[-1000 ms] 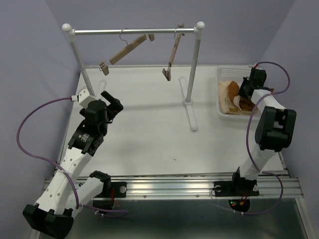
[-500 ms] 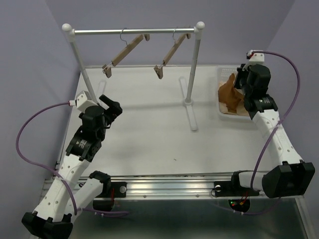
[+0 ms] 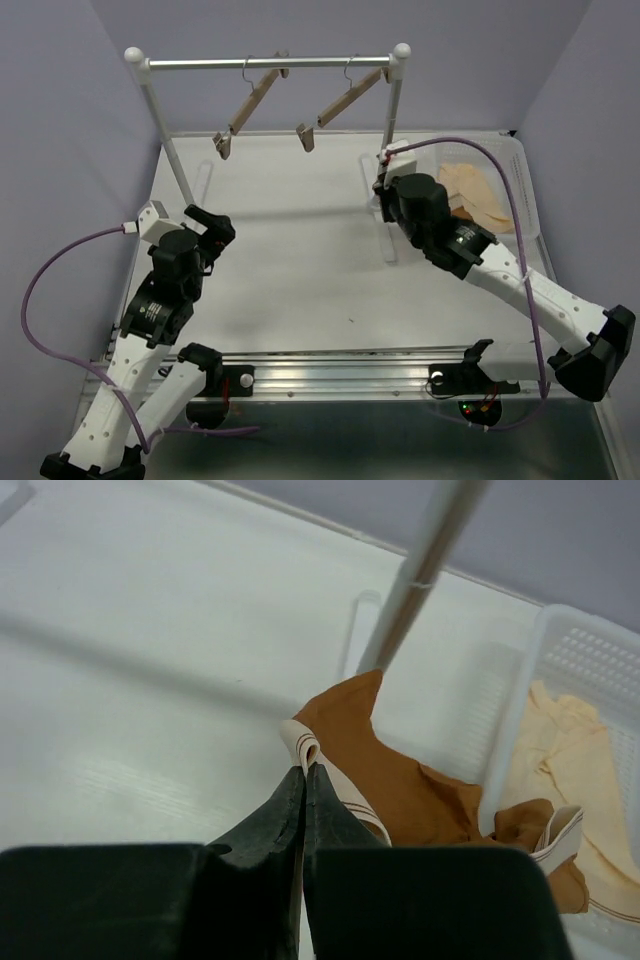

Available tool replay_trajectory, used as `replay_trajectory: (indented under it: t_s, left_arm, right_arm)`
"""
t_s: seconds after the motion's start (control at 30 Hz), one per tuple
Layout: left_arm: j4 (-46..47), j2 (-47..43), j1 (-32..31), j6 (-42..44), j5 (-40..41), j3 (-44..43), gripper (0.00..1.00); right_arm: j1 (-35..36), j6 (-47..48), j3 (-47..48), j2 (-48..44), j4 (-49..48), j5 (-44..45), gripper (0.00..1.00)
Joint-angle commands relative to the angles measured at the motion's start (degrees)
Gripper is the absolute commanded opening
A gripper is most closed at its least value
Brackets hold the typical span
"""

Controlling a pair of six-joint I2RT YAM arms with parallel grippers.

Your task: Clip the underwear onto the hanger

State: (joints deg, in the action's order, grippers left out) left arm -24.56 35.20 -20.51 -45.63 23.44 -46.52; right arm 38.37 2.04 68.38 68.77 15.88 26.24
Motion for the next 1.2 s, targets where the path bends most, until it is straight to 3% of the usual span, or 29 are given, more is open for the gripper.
replay_trajectory:
  t_s: [0.0, 0.07, 0.43, 0.57, 0.7, 0.8, 0.83, 0.9, 0.93, 1.0, 1.17]
  left_arm:
    - [-3.3, -2.68, -0.05, -2.53, 3.01, 0.82, 0.99]
    - [-4.0, -3.91, -0.05, -2.98, 3.36, 0.99, 0.99]
    - [-9.1, -6.37, -0.05, -6.4, 4.86, 0.64, 0.99]
    - [-9.55, -6.11, 0.03, -7.02, 4.69, 0.64, 0.99]
    - [-9.9, -5.58, 0.03, -7.81, 4.42, 0.56, 0.99]
    - [-10.34, -4.62, -0.05, -8.25, 3.63, 0.56, 0.99]
    - [-10.42, -4.09, -0.05, -8.34, 3.37, 0.56, 0.99]
    - [-10.69, -3.39, -0.05, -8.51, 1.79, 0.9, 0.99]
    - [-10.69, -2.51, -0.05, -9.04, 0.39, 1.08, 0.99]
    - [-10.69, -1.63, -0.05, -9.39, -1.2, 2.04, 0.99]
    - [-6.92, 2.32, -0.05, -8.52, -10.58, 6.26, 0.99]
  right_arm:
    - [10.48, 0.24, 0.17, 3.02, -2.69, 14.59, 0.01]
    - [15.14, 0.07, 0.18, 5.22, -3.74, 15.95, 0.01]
    - [27.01, -10.56, -3.43, 18.31, -14.46, -0.9, 0.01]
    - [33.25, -10.4, -1.06, 23.77, -15.18, -1.27, 0.01]
    - [35.63, -12.32, 0.44, 27.02, -17.0, -11.01, 0.05]
    - [37.13, -11.63, -0.44, 27.73, -18.43, -18.75, 0.3]
    - [37.13, -11.88, -0.44, 27.91, -17.47, -19.55, 0.5]
    - [37.13, -14.07, -1.31, 27.04, -16.67, -17.64, 0.65]
    - [37.13, -14.95, -2.01, 26.07, -16.41, -14.67, 0.86]
    - [37.13, -18.11, -4.64, 22.83, -16.14, -11.05, 0.99]
    - [34.94, -24.09, -9.84, 16.32, -11.32, -4.09, 1.0]
